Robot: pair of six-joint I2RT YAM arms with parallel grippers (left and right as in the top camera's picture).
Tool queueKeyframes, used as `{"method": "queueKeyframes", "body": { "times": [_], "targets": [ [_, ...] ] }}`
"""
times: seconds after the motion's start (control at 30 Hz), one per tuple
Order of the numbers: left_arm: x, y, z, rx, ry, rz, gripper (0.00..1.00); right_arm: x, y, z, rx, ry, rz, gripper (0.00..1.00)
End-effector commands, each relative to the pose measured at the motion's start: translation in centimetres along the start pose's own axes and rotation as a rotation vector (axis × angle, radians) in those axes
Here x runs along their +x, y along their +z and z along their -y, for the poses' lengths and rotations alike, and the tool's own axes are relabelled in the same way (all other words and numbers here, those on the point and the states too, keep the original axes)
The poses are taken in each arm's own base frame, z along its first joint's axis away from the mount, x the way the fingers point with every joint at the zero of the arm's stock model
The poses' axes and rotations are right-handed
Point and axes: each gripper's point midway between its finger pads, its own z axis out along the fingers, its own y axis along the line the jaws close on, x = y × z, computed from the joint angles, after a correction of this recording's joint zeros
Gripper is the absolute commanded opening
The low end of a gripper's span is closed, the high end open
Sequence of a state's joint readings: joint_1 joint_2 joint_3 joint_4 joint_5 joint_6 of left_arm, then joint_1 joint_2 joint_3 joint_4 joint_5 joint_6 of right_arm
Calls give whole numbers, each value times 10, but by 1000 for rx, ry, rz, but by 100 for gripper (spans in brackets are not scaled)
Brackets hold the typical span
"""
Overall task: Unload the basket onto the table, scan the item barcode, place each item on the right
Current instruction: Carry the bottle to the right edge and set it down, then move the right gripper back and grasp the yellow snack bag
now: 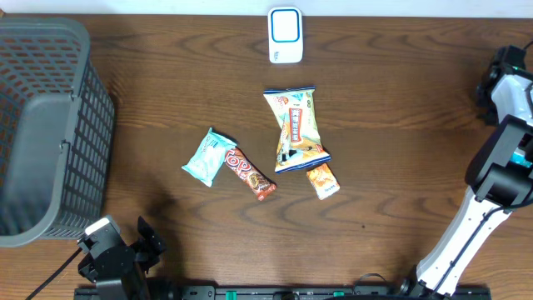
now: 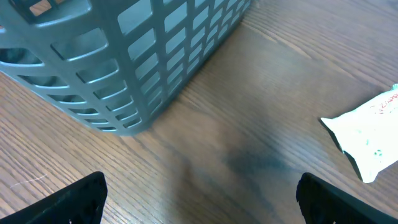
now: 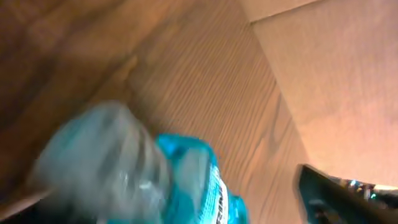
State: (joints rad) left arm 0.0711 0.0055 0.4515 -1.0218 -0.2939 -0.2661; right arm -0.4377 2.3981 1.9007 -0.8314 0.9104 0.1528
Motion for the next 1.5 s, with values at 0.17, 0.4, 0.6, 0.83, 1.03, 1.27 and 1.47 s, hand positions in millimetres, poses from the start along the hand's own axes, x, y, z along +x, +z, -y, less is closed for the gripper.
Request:
{"method": "queueKeyframes", "body": {
  "times": [0.17, 0.4, 0.6, 0.83, 1.03, 1.27, 1.47],
  "targets": [
    [-4, -2, -2, -6, -14, 13, 97, -15, -33, 19, -17, 140, 13, 99],
    [-4, -2, -2, -6, -14, 13, 97, -47, -139, -7, -525, 216, 48, 99],
    [-4, -2, -2, -6, -14, 13, 97, -10, -318, -64, -1313, 37, -33, 99],
    [-4, -2, -2, -6, -14, 13, 97, 89, -436, -127, -1358, -348, 25, 99],
    [-4, -2, -2, -6, -14, 13, 98, 151, -470, -173, -1026, -468, 254, 99],
    [-4, -2, -2, -6, -14, 13, 97, 221, -464, -246, -786, -539, 365, 99],
    [-4, -2, -2, -6, -14, 13, 97, 254, -414, -275, -608, -586, 312, 82]
  ]
}}
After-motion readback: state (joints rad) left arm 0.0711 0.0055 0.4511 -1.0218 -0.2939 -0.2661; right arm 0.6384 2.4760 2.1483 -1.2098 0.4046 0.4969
